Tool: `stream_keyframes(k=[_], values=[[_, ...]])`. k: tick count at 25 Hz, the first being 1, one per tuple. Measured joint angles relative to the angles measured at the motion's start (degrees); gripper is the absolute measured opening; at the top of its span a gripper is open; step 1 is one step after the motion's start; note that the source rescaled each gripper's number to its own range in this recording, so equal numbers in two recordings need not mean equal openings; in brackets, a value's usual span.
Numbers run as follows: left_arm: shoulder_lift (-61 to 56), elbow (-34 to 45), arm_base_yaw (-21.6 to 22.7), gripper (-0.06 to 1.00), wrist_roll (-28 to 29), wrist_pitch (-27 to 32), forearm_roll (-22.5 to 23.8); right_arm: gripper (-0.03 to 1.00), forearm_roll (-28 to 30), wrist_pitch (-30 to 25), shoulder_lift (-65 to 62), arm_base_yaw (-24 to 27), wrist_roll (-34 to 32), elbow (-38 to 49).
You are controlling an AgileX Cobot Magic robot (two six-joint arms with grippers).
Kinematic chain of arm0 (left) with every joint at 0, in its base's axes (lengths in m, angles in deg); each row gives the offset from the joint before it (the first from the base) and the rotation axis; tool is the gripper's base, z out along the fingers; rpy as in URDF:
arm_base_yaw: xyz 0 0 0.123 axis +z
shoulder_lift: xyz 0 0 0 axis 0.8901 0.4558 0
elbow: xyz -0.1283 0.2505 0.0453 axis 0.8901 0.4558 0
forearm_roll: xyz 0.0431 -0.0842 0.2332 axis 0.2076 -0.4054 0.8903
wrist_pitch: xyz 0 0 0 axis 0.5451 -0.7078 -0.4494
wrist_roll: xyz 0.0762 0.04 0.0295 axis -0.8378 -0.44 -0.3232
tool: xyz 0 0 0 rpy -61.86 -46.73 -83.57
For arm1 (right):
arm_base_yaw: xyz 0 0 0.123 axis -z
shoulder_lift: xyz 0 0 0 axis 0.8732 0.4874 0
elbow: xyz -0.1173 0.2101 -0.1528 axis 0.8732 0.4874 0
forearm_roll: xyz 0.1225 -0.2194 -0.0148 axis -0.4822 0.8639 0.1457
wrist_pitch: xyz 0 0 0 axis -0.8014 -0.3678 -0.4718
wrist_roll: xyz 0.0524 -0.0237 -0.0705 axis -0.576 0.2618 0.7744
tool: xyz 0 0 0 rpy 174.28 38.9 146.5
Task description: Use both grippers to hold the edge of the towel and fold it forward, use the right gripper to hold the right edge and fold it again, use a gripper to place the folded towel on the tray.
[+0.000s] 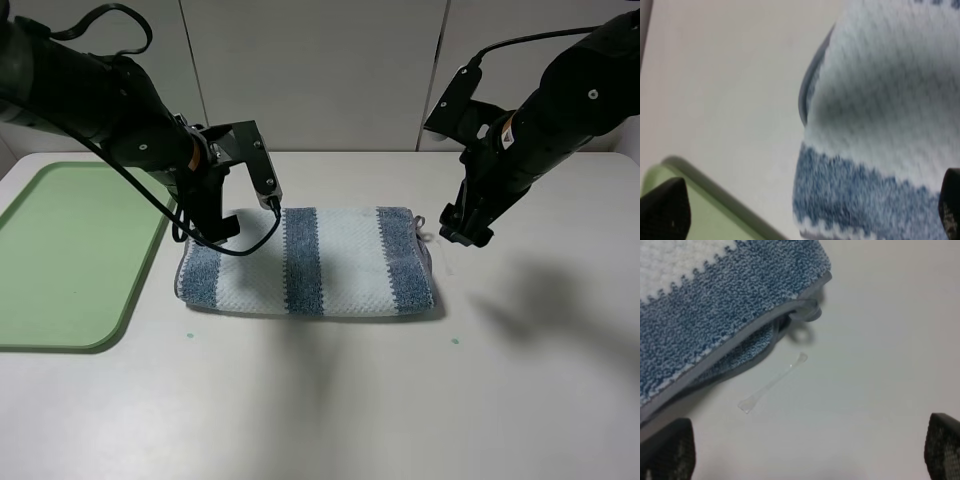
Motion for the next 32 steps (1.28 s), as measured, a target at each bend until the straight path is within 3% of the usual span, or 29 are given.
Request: stream_keyframes(k=[6,12,22,32], values=[[-3.06,0.11,0.0,1.0,0.89,7.89,-2.37,1.0,-0.1,0.0,-0.39,0.0,0.0,0.0],[-11.3,0.11,0.0,1.0,3.03,10.08,-9.12,1.0,-0.16,0.0,-0.54,0.0,-1.7,0.0],[-25.43,0.35,0.0,1.0,5.86,19.96,-19.04,1.0,-0.16,0.0,-0.54,0.0,-2.81,0.0],[-46.71,9.51,0.0,1.0,6.54,21.01,-27.58,1.0,-0.16,0.56,-0.54,0.0,-3.22,0.0]])
